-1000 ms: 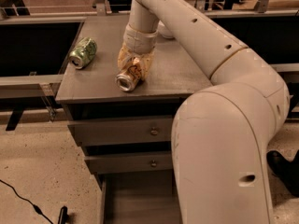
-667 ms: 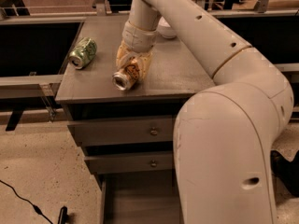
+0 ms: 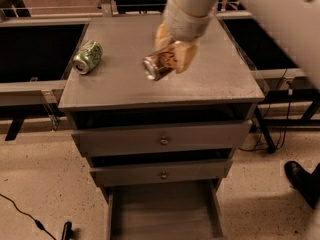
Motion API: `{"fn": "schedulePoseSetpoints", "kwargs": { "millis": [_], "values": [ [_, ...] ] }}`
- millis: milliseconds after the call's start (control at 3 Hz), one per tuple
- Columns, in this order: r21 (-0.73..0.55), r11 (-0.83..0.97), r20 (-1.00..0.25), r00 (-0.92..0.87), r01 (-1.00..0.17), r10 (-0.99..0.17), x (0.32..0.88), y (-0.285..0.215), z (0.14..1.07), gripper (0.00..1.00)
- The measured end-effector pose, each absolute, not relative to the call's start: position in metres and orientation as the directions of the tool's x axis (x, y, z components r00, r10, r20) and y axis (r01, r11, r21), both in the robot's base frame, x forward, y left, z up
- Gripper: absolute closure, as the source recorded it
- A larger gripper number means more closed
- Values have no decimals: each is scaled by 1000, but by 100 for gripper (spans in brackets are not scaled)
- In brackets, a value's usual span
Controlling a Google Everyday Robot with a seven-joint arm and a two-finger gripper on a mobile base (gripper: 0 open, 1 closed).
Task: Place orange can into bottom drawer
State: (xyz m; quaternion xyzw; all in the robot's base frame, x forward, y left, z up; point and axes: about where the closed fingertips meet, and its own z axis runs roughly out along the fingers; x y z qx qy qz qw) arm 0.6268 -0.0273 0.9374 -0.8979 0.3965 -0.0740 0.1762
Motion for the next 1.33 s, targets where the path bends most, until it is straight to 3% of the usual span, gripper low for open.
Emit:
{"fn": "schedulePoseSetpoints", "kwargs": {
  "millis": [333, 1333],
  "values": [
    [-367, -455, 138, 436, -811, -889, 604, -94, 921, 100],
    [-172, -339, 135, 319, -925, -938, 585, -101, 813, 100]
  ]
}}
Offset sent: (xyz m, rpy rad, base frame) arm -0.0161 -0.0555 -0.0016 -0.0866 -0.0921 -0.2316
